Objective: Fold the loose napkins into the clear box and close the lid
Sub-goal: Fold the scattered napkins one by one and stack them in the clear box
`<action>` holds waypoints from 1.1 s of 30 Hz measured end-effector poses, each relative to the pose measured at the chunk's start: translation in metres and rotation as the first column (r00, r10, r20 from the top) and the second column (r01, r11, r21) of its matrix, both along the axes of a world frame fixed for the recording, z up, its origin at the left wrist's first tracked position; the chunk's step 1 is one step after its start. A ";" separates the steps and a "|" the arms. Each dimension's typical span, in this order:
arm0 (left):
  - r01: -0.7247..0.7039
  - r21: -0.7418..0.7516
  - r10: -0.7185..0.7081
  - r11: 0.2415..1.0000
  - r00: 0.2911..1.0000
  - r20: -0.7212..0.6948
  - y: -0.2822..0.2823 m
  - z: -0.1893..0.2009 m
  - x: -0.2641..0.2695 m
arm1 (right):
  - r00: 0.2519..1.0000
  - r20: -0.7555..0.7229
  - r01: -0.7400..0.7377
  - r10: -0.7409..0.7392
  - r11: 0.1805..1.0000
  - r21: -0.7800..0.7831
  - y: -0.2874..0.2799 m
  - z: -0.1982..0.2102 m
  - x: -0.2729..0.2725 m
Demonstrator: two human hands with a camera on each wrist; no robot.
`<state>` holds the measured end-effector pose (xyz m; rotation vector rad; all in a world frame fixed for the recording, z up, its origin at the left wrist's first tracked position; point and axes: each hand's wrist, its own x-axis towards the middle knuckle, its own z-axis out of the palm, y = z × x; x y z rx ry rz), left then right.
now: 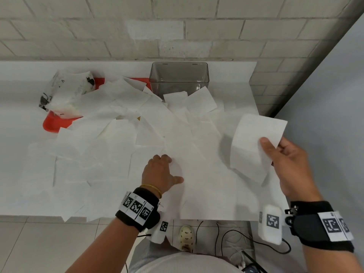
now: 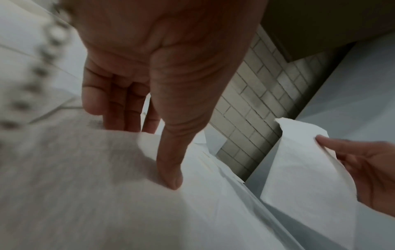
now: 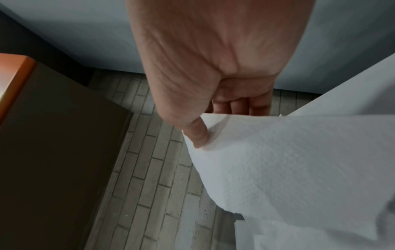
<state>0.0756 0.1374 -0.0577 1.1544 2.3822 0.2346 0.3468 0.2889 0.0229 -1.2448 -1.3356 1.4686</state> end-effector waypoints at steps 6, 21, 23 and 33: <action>0.179 0.156 -0.170 0.971 0.983 -0.067 0.017 0.009 -0.002 | 0.992 0.036 -0.118 0.119 0.993 -0.031 -0.009 -0.009 -0.001; -0.112 0.128 0.073 0.985 0.958 0.277 0.039 0.026 -0.003 | 0.966 0.072 -0.248 0.250 0.968 -0.040 -0.023 0.000 -0.009; -0.198 0.272 0.096 0.942 0.932 0.348 0.031 0.034 -0.011 | 0.953 0.049 -0.298 0.299 0.954 -0.029 -0.025 0.007 -0.014; -0.544 0.362 -0.081 0.757 0.471 0.878 0.011 0.071 0.000 | 0.907 -0.037 -0.415 0.420 0.905 0.097 -0.038 0.034 -0.077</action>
